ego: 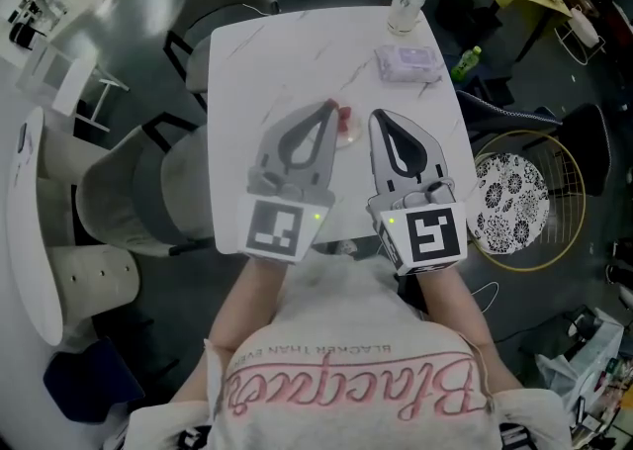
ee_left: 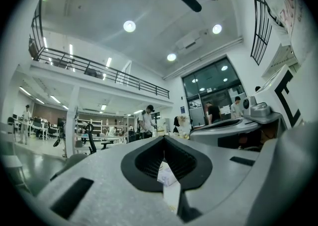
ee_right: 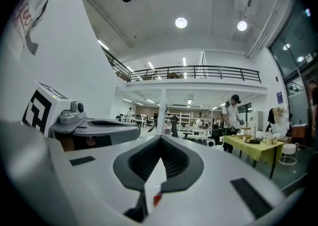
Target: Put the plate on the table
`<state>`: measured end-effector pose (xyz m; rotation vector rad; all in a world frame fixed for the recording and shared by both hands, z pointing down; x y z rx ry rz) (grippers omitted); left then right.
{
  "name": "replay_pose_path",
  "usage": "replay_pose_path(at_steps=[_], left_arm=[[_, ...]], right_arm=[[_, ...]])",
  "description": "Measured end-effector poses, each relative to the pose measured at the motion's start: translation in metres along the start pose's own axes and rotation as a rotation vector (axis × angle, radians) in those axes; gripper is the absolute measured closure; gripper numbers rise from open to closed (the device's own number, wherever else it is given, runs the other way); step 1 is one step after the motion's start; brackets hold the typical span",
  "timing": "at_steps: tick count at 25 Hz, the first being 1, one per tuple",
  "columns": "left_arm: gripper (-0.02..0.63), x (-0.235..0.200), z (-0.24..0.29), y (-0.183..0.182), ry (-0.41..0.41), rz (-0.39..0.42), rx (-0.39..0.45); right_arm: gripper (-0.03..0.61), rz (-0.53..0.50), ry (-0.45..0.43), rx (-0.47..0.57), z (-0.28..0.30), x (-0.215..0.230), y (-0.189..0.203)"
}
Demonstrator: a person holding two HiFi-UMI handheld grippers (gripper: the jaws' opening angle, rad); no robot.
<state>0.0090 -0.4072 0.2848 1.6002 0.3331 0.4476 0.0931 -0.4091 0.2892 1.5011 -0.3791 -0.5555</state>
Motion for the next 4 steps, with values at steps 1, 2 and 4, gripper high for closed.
replay_pose_path(at_steps=[1, 2, 4], left_arm=[[0.611, -0.0005, -0.0006, -0.0002, 0.002, 0.000, 0.001], [0.611, -0.0012, -0.0013, -0.0004, 0.003, -0.001, 0.001], [0.611, -0.0027, -0.0024, -0.0006, 0.004, -0.004, 0.001]], right_arm=[[0.575, -0.001, 0.000, 0.000, 0.0002, -0.0008, -0.0002], [0.576, -0.003, 0.000, -0.001, 0.0006, -0.0018, -0.0004], [0.576, -0.009, -0.002, -0.002, 0.0014, -0.0038, -0.0009]])
Point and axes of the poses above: the fingertips, and each gripper's own axes: z forward along the fingers, x to its right, y out of its underside, the point moved 3 cm from there along -z, backward along the fingers, and after that the axes turned 2 degrees about -x, right-handed, at the moved point
